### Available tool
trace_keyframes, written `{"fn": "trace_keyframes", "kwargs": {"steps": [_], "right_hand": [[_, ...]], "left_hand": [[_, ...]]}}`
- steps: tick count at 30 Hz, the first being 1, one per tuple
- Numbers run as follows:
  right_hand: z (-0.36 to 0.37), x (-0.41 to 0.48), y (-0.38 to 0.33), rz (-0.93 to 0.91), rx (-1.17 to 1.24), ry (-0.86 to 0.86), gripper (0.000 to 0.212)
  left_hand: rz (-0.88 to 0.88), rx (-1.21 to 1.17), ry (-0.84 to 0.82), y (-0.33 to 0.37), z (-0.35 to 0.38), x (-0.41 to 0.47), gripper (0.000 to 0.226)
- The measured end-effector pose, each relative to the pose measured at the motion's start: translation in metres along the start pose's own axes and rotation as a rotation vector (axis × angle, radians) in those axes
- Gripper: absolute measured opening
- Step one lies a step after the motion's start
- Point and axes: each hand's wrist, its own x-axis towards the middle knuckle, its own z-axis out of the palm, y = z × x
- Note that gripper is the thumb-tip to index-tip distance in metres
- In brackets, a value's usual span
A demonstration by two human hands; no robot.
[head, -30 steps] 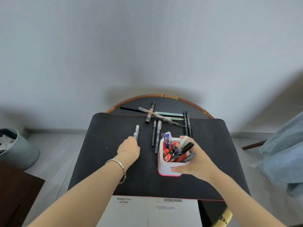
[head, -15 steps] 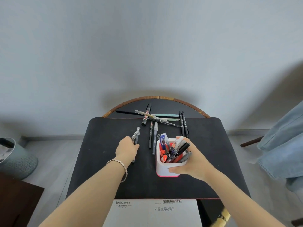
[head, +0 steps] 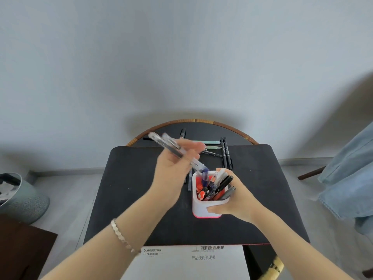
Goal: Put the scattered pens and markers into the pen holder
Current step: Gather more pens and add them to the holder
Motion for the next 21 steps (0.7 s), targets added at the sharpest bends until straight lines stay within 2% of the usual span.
{"fn": "trace_keyframes", "kwargs": {"steps": [3,5,7,9,11,13,17,20,21], "right_hand": [[-0.001,0.000,0.002,-0.017,0.060,-0.016,0.081],[-0.001,0.001,0.003,-0.024,0.067,-0.025,0.081],[-0.001,0.001,0.005,-0.022,0.053,-0.021,0.083],[0.000,0.002,0.006,-0.015,0.028,-0.014,0.086],[0.000,0.002,0.008,0.000,0.015,-0.014,0.089],[0.000,0.002,0.008,0.007,0.018,-0.021,0.091],[0.000,0.002,0.008,-0.010,0.022,0.000,0.091],[0.000,0.000,0.006,-0.044,0.023,0.023,0.080],[0.000,-0.001,0.007,-0.059,0.040,0.040,0.078]], "left_hand": [[-0.122,0.422,-0.097,-0.023,0.009,-0.005,0.025],[-0.140,0.604,-0.116,-0.035,0.013,-0.005,0.022],[-0.017,0.632,-0.043,-0.039,0.012,-0.004,0.027],[0.161,0.601,0.014,-0.034,0.008,-0.003,0.045],[0.323,0.693,-0.049,-0.031,0.006,0.000,0.055],[0.364,0.864,-0.138,-0.033,0.008,0.003,0.057],[0.292,1.095,-0.251,-0.049,0.010,0.007,0.045],[0.129,1.077,-0.450,-0.044,0.014,0.004,0.042],[0.007,0.975,-0.480,-0.041,0.016,0.004,0.039]]}}
